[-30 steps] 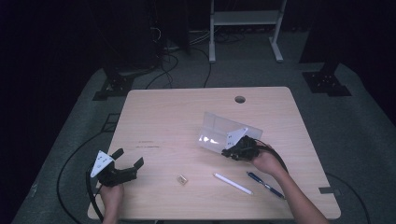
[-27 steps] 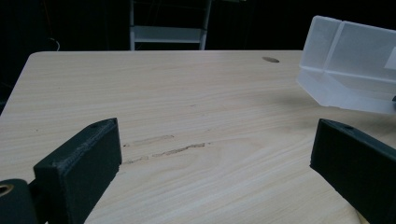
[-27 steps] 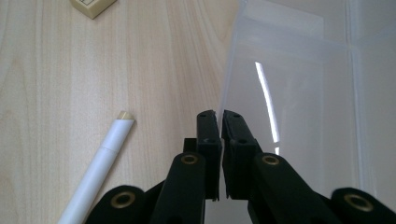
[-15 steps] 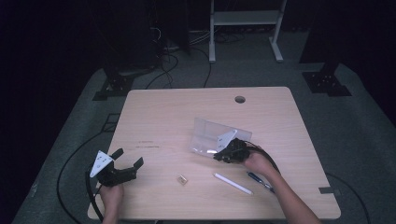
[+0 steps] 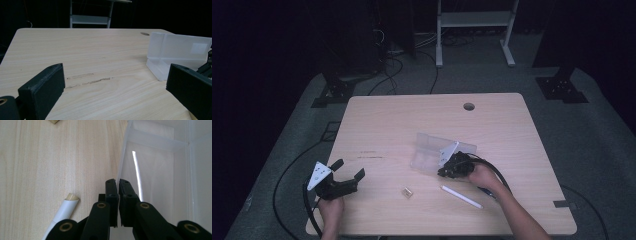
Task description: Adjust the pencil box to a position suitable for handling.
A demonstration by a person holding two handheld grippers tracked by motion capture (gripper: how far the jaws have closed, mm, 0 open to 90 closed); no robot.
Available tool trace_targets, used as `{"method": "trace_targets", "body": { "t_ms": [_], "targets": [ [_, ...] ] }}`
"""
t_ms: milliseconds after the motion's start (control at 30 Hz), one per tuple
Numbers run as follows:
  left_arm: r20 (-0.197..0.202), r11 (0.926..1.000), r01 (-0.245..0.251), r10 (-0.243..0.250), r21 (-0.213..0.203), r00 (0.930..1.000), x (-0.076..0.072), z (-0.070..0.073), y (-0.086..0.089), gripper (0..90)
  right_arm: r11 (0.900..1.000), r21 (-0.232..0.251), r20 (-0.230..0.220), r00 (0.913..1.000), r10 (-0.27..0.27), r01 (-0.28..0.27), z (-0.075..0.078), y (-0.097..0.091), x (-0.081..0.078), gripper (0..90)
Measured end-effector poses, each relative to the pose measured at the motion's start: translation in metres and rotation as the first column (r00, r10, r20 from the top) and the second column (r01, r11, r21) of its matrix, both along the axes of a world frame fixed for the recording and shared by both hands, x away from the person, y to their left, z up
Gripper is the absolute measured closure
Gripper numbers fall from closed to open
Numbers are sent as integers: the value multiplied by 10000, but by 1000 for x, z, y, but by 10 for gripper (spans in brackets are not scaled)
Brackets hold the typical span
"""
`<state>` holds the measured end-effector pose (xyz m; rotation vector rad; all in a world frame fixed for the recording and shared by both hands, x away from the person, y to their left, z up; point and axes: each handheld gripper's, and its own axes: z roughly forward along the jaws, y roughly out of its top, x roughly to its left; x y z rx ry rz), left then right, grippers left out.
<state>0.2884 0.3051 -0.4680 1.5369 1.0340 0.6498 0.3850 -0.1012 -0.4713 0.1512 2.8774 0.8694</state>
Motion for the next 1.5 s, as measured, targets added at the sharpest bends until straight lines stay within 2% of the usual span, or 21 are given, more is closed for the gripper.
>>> {"method": "trace_targets", "body": {
  "t_ms": [333,500,667,833,1033,1267,1500],
  "targets": [
    [16,10000,6,-6,0,10000,0,0,0,11,9997,88,-148,9997,-212,213,-3,-1,-1,853],
    [-1,10000,22,-22,33,10000,0,0,0,11,9980,377,-388,9980,-496,510,0,-4,-1,737],
    [-20,10000,-4,4,34,10000,0,0,0,11,9950,686,-398,9968,-698,724,7,-10,-2,692],
    [-24,10000,7,-7,85,10000,0,0,-1,11,9884,1074,-602,9930,-1018,1078,15,-19,-4,599],
    [-36,10000,-19,19,92,10000,-1,0,0,11,9802,1355,-815,9876,-1343,1444,21,-28,-6,551],
    [-26,10000,-7,7,100,10000,-1,0,0,11,9718,1672,-812,9846,-1546,1663,30,-38,-9,493],
    [-29,9999,-25,25,100,10000,-1,0,0,11,9601,1907,-878,9777,-1908,2045,34,-49,-14,418]
  ]
}}
